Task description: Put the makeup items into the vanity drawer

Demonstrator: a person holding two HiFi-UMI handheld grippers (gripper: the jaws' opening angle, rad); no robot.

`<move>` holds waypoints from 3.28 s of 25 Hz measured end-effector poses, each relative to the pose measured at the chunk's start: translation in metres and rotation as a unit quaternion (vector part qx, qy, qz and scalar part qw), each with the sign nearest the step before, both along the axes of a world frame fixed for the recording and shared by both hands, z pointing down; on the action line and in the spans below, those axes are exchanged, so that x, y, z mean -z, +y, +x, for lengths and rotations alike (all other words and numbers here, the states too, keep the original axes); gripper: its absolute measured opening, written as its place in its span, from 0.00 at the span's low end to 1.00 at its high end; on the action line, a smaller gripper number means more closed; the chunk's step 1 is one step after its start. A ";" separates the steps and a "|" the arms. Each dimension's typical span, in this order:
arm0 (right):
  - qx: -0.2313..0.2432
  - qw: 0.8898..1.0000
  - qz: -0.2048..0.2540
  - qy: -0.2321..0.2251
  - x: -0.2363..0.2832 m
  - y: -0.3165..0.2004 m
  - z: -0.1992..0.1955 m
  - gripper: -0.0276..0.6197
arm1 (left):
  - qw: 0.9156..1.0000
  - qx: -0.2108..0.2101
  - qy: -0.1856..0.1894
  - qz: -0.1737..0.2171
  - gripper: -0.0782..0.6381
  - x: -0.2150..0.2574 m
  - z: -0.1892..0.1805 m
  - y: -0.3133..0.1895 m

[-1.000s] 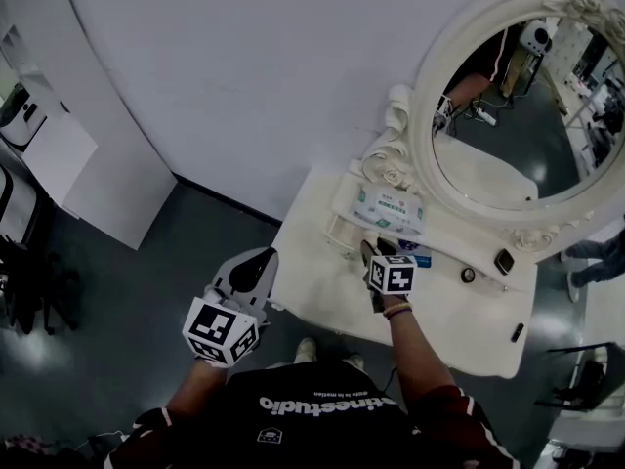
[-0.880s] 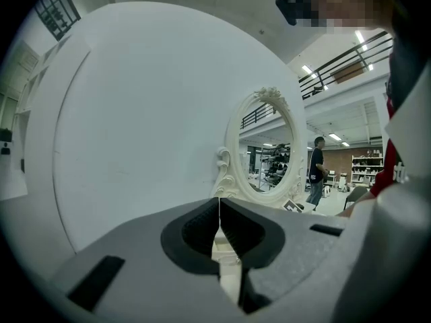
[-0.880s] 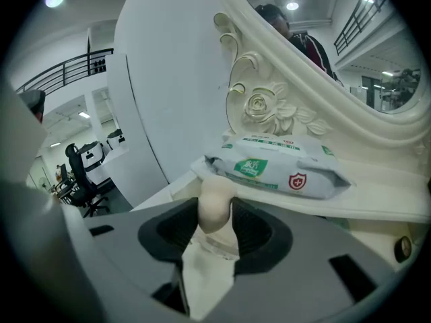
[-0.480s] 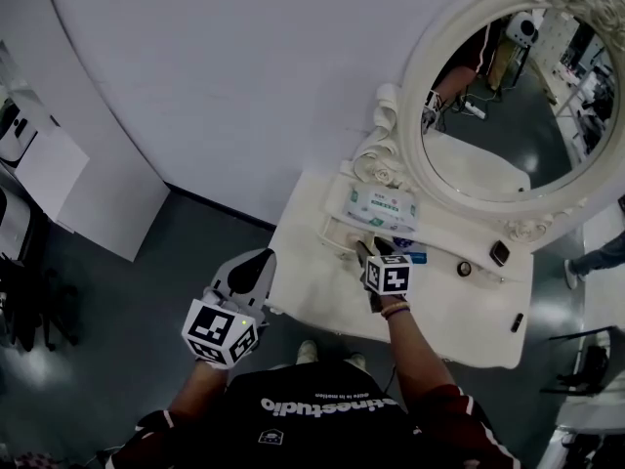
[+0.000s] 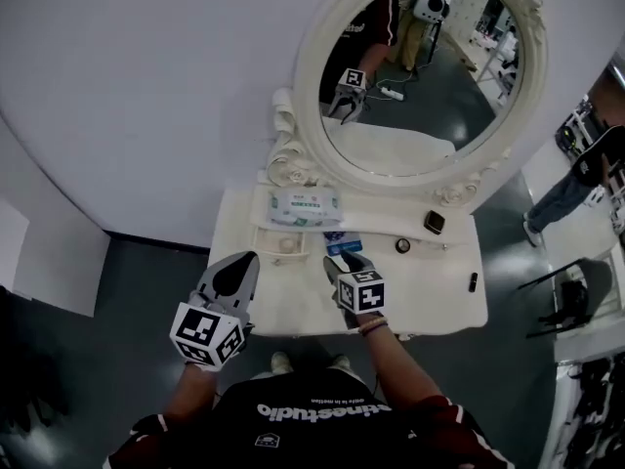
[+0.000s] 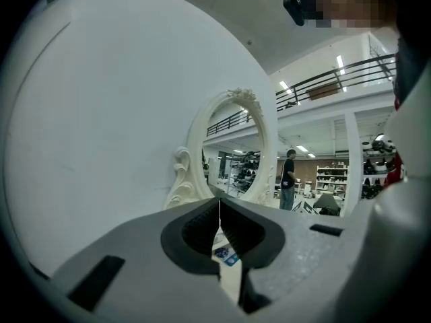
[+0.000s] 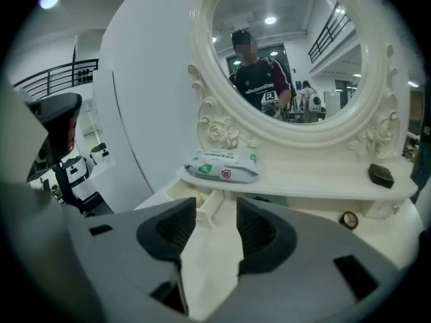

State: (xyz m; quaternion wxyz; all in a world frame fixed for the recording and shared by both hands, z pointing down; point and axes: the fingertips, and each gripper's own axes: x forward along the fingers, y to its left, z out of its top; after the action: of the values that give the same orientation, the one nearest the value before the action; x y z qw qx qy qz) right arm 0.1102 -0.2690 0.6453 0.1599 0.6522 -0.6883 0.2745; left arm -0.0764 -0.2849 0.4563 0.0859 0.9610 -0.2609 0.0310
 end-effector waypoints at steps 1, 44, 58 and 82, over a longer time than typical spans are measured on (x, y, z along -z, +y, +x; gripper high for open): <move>-0.011 1.000 0.002 0.004 0.004 0.010 0.011 0.32 | 1.000 -0.015 0.002 0.002 0.12 0.001 0.014 0.003; -0.203 0.947 0.233 0.082 0.226 0.268 0.229 0.14 | 0.987 -0.142 0.028 0.073 0.12 0.081 0.246 0.137; -0.210 0.936 0.265 0.099 0.252 0.270 0.234 0.05 | 0.988 -0.122 0.031 0.085 0.12 0.086 0.244 0.127; -0.213 0.937 0.260 0.101 0.256 0.269 0.244 0.05 | 0.990 -0.111 0.029 0.085 0.12 0.087 0.243 0.122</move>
State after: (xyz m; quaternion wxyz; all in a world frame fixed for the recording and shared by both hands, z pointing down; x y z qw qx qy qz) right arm 0.3544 -0.0001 0.3889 -0.0085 0.8264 -0.5611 0.0464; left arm 0.1668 -0.1626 0.3695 0.0073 0.9884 -0.1516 -0.0103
